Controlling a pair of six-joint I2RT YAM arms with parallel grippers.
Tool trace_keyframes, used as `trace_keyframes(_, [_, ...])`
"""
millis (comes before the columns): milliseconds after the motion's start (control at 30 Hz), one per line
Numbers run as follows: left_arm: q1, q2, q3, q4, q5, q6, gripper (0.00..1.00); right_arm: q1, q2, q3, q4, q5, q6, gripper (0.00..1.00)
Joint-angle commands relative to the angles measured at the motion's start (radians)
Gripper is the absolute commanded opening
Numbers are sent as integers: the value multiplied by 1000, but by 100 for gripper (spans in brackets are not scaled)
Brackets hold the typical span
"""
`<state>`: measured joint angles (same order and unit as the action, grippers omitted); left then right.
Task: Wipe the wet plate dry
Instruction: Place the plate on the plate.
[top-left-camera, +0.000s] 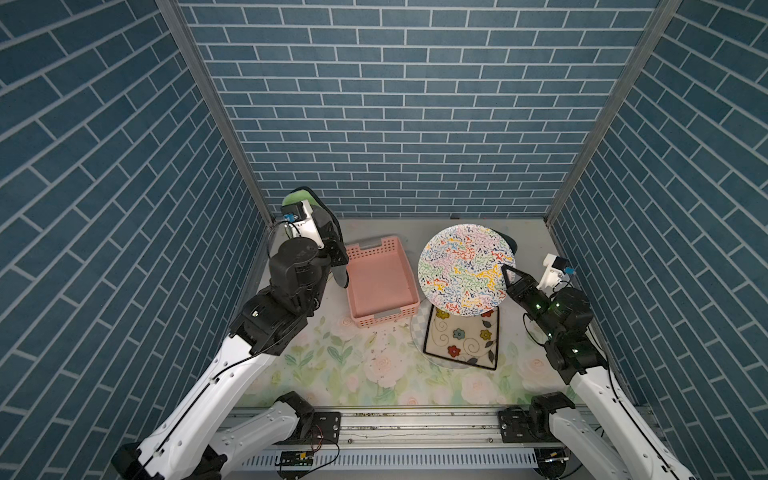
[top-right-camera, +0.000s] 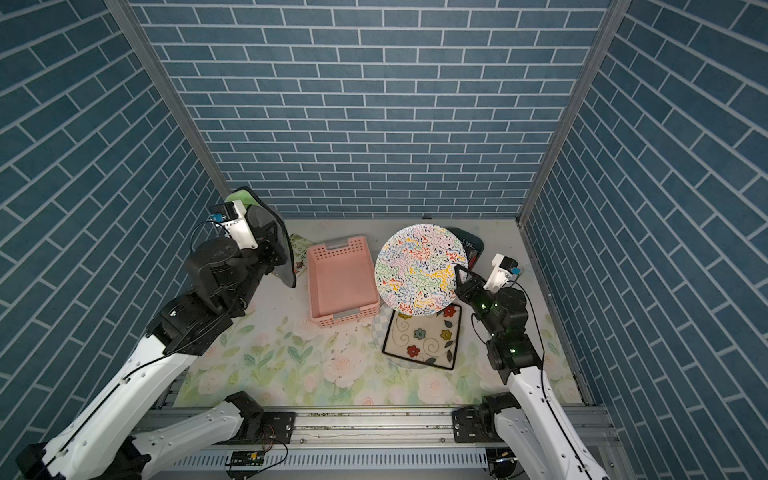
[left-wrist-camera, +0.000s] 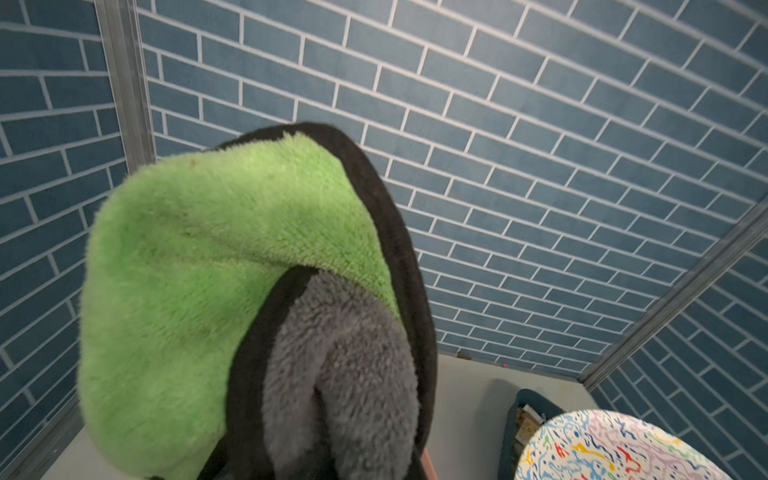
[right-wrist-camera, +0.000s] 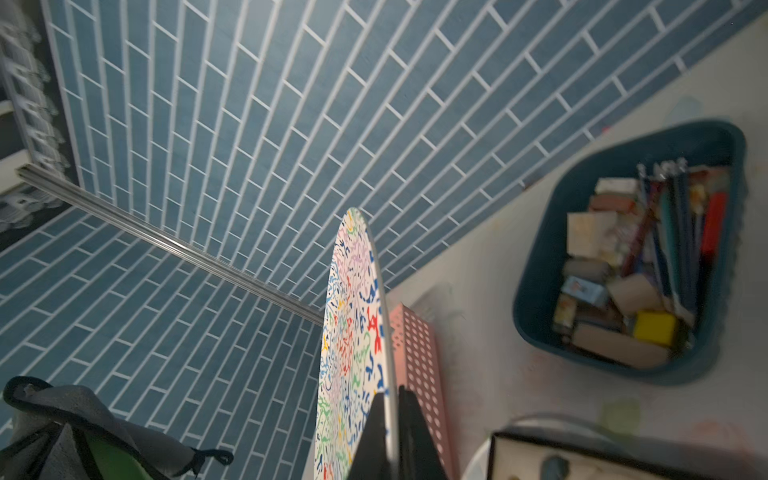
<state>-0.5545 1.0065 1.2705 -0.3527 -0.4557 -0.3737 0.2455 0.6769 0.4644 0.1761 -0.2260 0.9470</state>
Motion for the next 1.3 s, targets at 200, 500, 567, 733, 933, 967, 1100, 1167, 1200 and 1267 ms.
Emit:
trace_keyframes(200, [278,127,-47,-40,413,-81,0,0,-108,-196,-61,-31,-39,0])
trace_keyframes(500, [341,160,-89,-46,450,-93,0,0,-177,-265,-22,-21,-5,0])
trace_keyframes(567, [347,166,-101,-36,460,-93,0,0,-199,-236,-41,-10,10,0])
trace_keyframes(733, [353,184,-117,-19,479,-91,0,0,-289,-162,-86,55,36,0])
trace_keyframes(933, [362,183,-120,-12,485,-90,0,0,-272,-187,-117,62,34,0])
trace_keyframes(967, [364,180,-119,-12,487,-90,0,0,-271,-201,-97,55,46,0])
trace_keyframes(1100, [367,177,-118,-13,496,-90,0,0,-222,-216,-79,35,35,0])
trace_keyframes(1167, [369,177,-120,-8,506,-91,0,1,-173,-225,-61,8,29,0])
trace_keyframes(1200, [369,178,-122,-2,515,-91,0,0,-157,-233,-49,-2,30,0])
trace_keyframes(1267, [369,178,-124,8,536,-94,0,0,-144,-257,-26,-9,29,0])
